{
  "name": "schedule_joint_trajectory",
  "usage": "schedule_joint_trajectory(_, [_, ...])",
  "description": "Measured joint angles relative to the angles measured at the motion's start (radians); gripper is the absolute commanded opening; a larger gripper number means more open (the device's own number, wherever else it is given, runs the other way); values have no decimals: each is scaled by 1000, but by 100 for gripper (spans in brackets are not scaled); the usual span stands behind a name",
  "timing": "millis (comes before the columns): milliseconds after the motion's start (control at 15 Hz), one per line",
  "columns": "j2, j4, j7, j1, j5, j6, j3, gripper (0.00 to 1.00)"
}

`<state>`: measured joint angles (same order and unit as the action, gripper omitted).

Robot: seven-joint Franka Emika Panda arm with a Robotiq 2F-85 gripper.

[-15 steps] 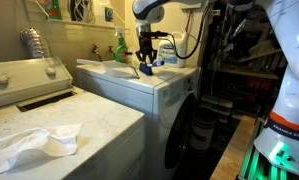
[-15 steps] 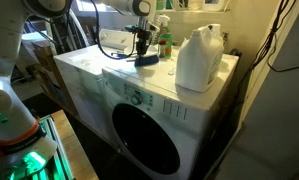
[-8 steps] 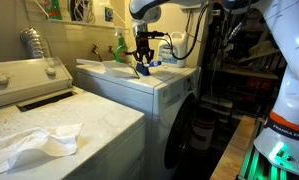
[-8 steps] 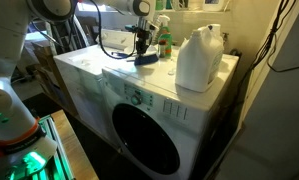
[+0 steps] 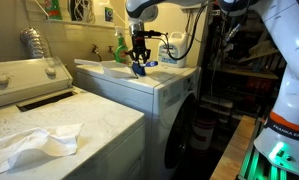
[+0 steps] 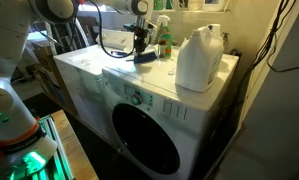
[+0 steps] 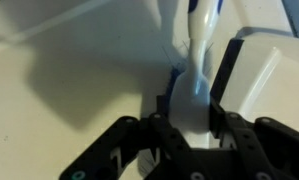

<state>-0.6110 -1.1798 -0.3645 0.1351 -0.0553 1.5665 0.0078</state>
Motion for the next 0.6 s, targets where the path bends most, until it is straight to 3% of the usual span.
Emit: schedule_joint_trajectory(600, [20, 3, 0, 48, 3, 2, 5, 16])
